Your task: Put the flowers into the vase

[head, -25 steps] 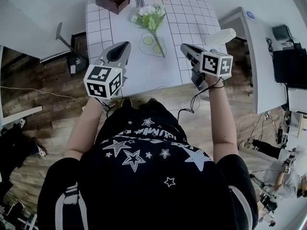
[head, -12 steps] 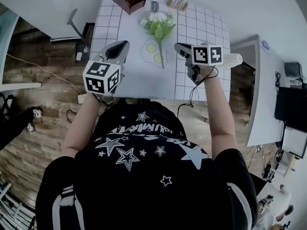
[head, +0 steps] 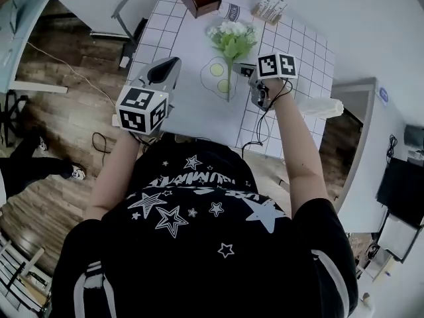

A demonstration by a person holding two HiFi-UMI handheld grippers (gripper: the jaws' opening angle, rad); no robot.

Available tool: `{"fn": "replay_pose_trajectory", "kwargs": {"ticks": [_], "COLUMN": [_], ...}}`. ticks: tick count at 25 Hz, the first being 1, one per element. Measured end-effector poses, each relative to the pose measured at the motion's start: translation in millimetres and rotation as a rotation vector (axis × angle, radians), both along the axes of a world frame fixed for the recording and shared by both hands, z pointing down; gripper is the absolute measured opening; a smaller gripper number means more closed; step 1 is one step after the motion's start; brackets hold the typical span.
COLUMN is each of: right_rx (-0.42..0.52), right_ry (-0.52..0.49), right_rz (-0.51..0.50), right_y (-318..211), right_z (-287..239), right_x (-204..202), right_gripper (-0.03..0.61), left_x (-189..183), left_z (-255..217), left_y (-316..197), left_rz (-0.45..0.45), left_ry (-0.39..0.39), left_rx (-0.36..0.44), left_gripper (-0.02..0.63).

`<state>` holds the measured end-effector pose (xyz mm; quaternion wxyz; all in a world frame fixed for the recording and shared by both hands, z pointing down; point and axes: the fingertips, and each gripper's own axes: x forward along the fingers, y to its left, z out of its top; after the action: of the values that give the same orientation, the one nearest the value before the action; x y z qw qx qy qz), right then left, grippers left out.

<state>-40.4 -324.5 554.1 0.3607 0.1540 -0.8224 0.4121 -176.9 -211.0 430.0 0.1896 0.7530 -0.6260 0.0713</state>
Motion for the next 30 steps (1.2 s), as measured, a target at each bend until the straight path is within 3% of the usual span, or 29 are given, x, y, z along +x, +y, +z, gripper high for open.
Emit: {"fn": "replay_pose_trajectory", "kwargs": {"ticks": [8, 16, 22, 30], "right_rx": [-0.024, 0.059, 0.139, 0.024], "right_ry": [0.051, 0.197, 0.343, 0.204], "right_rz": [0.025, -0.001, -0.046, 0.059], "right_y": [-14, -18, -19, -11], "right_z": [24, 39, 43, 38], "right_x": [-16, -24, -25, -28], "right_gripper": [0.132, 0.124, 0.08, 0.057], "left_x": [0, -2, -8, -19], "left_z": [4, 5, 4, 9], "left_y": [10, 19, 22, 19], "left_rz": [-0.053, -0.073, -0.061, -0.003], "left_ry": [-0.008, 0.004, 0.014, 0.017], "left_rx": [-0.025, -0.02, -0.005, -0.008], "left_gripper": [0.009, 0.009, 0.009, 0.009]}}
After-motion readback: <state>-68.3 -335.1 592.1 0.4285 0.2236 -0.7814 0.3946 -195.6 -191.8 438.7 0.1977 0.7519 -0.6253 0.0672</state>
